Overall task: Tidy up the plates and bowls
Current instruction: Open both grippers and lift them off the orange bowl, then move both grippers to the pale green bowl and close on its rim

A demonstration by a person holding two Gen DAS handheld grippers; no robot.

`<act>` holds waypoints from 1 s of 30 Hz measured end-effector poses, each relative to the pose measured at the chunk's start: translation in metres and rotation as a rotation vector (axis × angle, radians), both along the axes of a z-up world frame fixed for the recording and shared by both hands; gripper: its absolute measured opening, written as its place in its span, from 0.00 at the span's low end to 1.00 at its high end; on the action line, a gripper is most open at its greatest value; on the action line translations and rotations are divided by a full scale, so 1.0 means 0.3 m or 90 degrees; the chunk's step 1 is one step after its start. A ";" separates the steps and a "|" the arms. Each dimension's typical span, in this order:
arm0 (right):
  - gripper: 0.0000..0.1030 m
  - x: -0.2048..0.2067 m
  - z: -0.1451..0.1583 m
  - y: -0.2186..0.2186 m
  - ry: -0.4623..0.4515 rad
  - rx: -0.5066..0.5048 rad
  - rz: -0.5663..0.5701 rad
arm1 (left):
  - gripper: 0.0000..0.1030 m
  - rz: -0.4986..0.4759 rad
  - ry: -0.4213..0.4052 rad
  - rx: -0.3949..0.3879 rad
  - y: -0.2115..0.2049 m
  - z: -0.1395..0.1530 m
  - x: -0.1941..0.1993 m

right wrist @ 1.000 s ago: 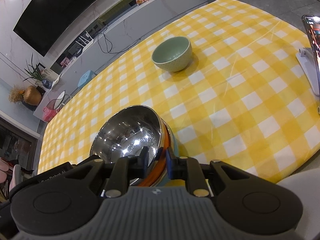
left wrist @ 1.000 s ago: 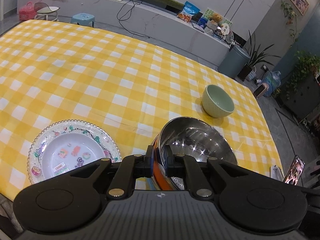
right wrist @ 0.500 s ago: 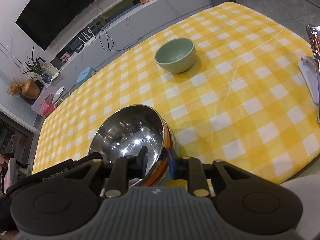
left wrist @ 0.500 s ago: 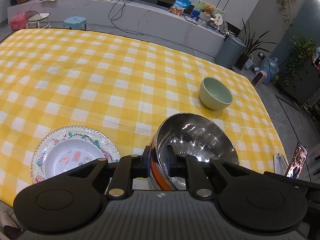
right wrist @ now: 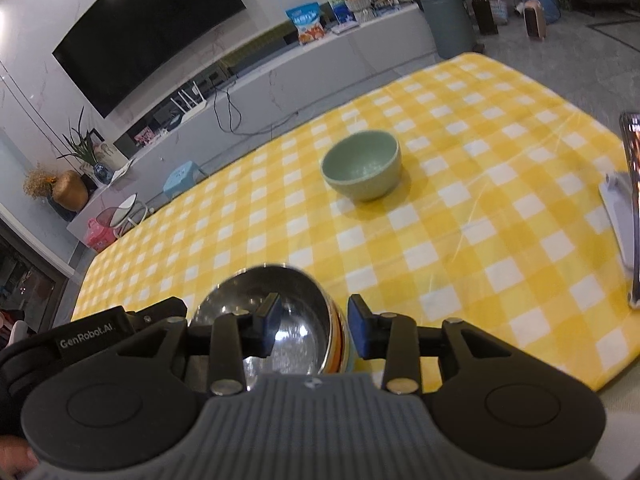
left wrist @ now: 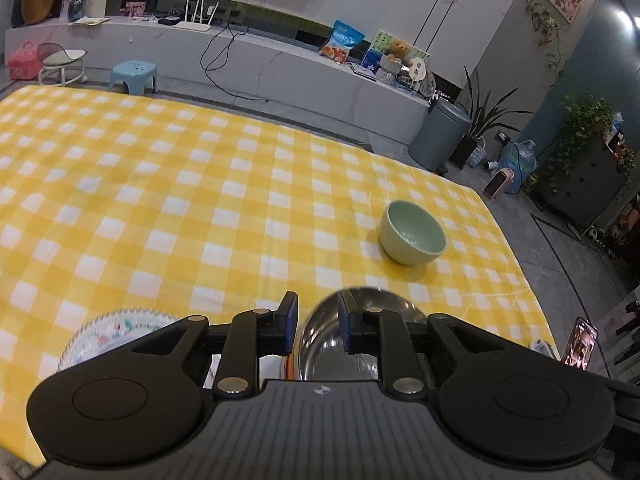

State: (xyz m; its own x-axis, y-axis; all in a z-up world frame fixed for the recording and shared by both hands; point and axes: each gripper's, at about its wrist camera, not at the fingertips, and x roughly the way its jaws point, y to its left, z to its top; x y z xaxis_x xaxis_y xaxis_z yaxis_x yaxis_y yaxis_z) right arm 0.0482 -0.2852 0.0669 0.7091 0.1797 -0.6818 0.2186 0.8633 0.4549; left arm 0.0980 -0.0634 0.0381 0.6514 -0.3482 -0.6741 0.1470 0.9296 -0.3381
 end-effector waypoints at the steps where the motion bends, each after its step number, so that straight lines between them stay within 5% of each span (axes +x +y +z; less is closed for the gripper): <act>1: 0.35 0.004 0.003 0.000 -0.005 -0.004 0.002 | 0.22 -0.001 -0.003 0.000 -0.001 0.005 0.009; 11: 0.39 0.149 -0.017 -0.061 -0.069 -0.081 -0.039 | 0.22 -0.060 -0.020 -0.018 -0.070 0.057 0.116; 15: 0.39 0.217 -0.050 -0.106 -0.077 -0.078 -0.062 | 0.30 -0.102 -0.009 -0.023 -0.127 0.058 0.176; 30: 0.39 0.396 -0.157 -0.239 -0.069 -0.035 -0.142 | 0.33 -0.161 0.053 -0.006 -0.327 -0.002 0.405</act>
State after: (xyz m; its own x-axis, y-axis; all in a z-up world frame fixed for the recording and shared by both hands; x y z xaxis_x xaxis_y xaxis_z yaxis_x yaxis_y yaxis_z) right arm 0.1669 -0.3569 0.0197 0.7963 -0.0243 -0.6044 0.3592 0.8229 0.4402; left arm 0.2196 -0.1614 0.0374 0.4852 -0.4999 -0.7174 0.3456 0.8633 -0.3679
